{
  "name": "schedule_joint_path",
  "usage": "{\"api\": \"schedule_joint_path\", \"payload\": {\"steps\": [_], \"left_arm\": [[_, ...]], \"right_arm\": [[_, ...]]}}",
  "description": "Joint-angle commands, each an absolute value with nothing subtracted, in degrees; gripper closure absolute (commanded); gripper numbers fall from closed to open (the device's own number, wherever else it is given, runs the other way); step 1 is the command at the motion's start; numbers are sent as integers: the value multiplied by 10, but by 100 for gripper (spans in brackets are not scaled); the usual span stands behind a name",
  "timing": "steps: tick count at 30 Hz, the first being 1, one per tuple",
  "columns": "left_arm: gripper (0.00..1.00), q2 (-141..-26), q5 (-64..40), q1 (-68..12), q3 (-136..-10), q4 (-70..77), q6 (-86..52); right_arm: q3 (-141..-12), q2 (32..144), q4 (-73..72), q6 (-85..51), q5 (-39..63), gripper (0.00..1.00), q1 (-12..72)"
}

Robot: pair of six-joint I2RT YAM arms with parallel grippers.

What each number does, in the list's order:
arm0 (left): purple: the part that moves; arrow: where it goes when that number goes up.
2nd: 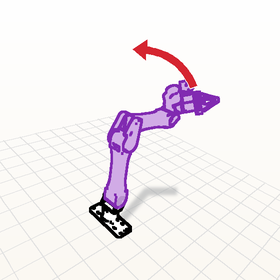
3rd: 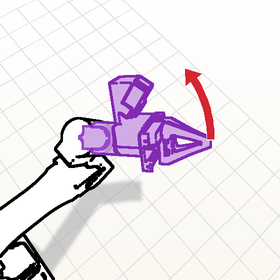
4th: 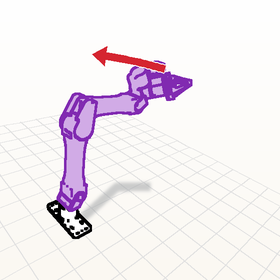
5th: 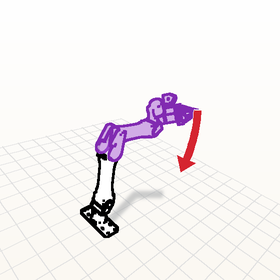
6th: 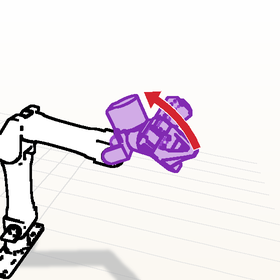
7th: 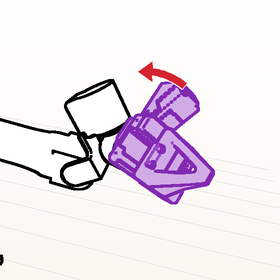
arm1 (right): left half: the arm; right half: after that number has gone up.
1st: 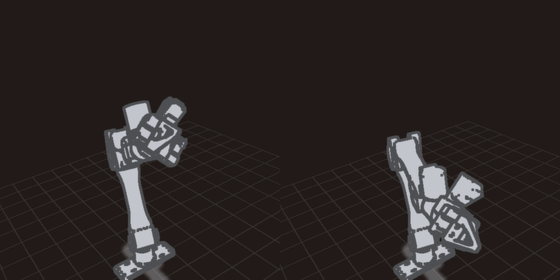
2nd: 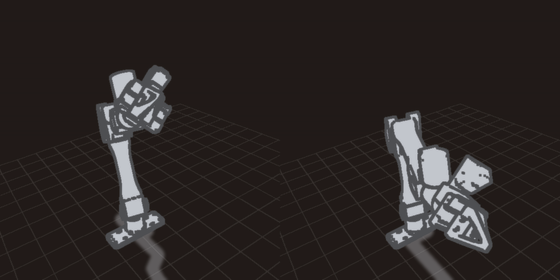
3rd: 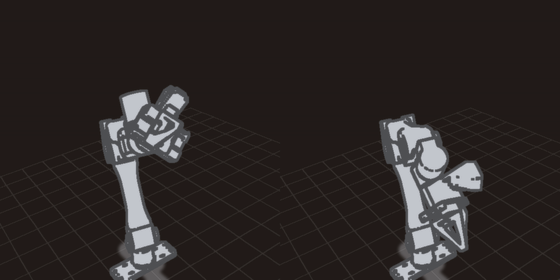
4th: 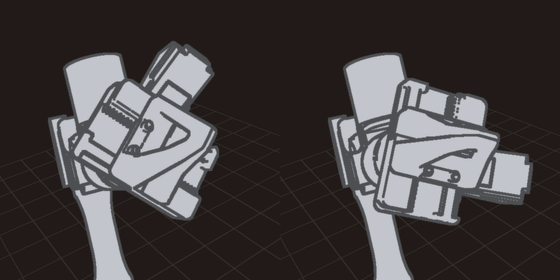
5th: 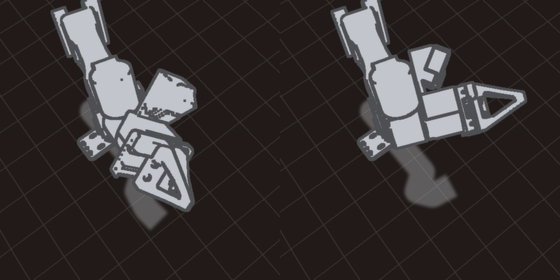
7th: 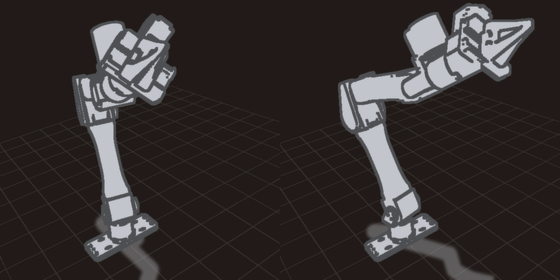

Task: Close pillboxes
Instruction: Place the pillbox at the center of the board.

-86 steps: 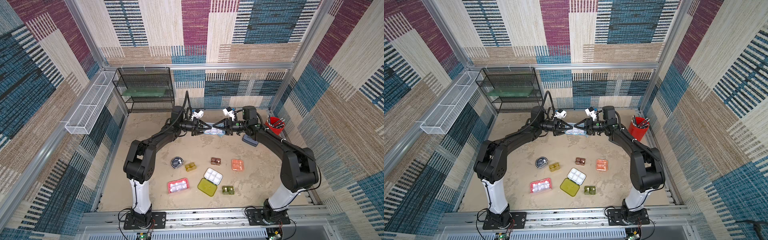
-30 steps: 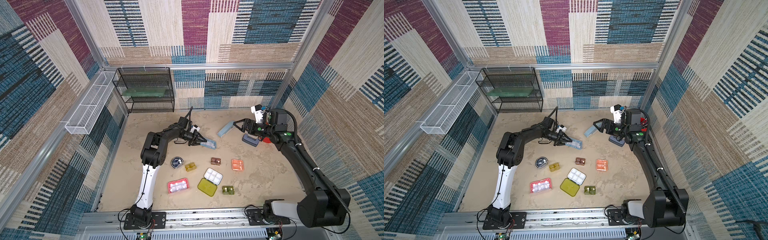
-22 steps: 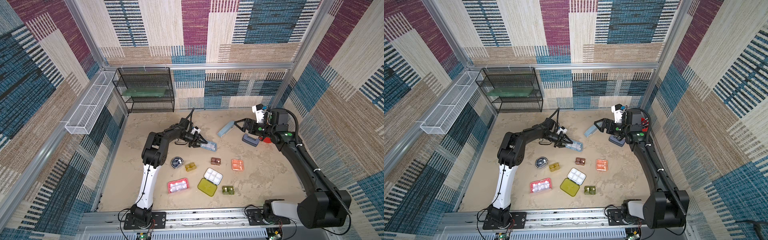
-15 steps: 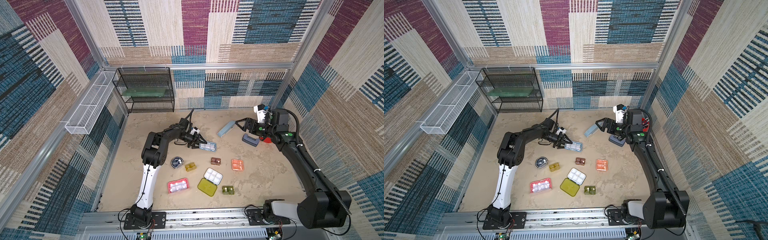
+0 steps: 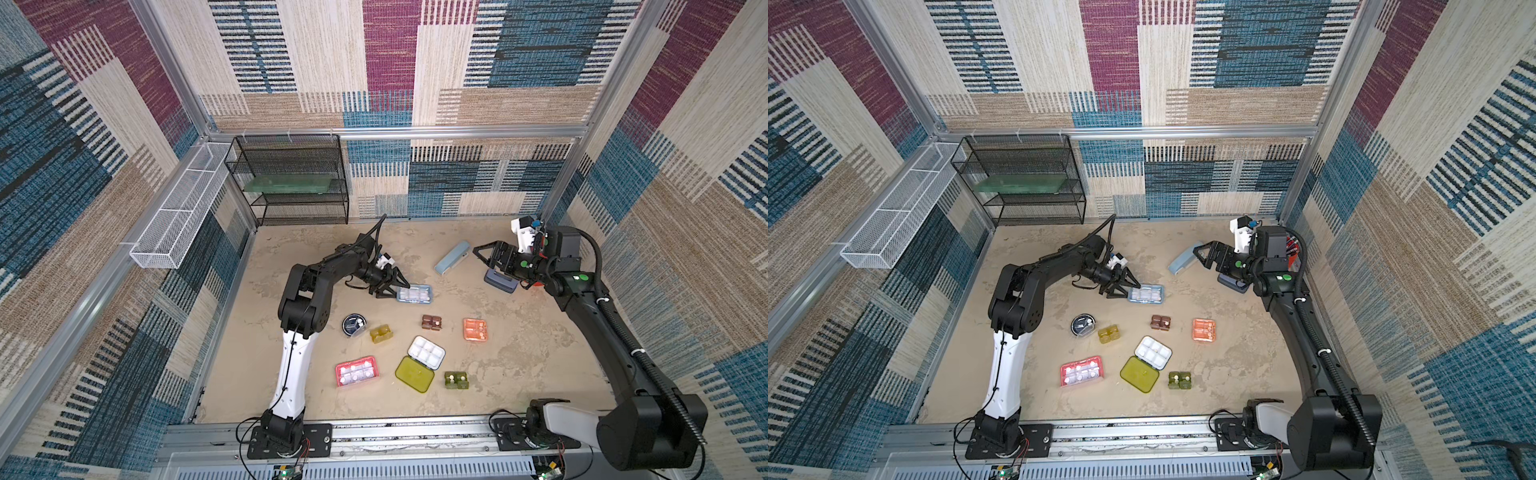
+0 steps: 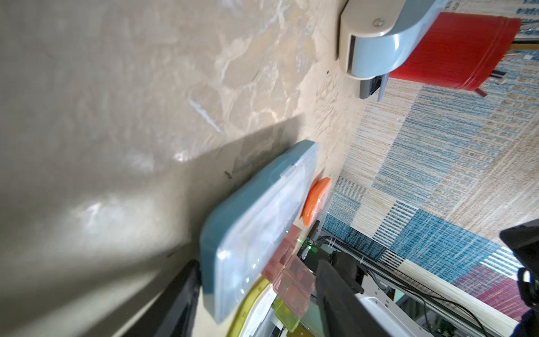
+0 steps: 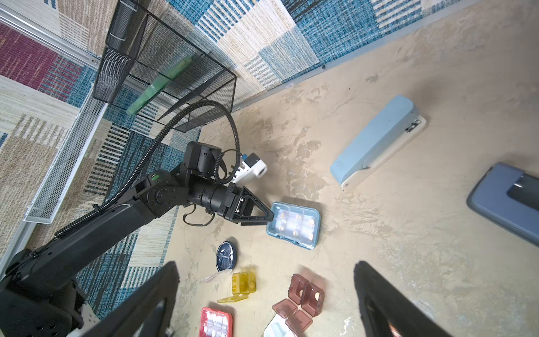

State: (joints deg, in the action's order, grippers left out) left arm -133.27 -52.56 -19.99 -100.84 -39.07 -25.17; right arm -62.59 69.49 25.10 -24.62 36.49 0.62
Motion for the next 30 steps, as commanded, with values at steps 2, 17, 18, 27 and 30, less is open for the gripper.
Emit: {"api": "schedule_joint_path", "payload": {"steps": [2, 17, 18, 27, 30], "left_arm": [[27, -1313, -485, -195, -1008, -427, -218], [28, -1186, -473, -175, -927, -410, -220], [28, -1177, -479, -174, -922, -406, -222], [29, -1110, -499, -168, -884, -396, -214], [29, -1089, -495, -168, -870, -392, -220]], "right_arm": [[-619, 681, 240, -263, 368, 5, 7], [-580, 669, 243, -307, 319, 5, 87], [-580, 673, 246, -308, 321, 5, 92], [-609, 715, 262, -271, 362, 5, 104], [-618, 736, 266, -257, 371, 5, 103]]}}
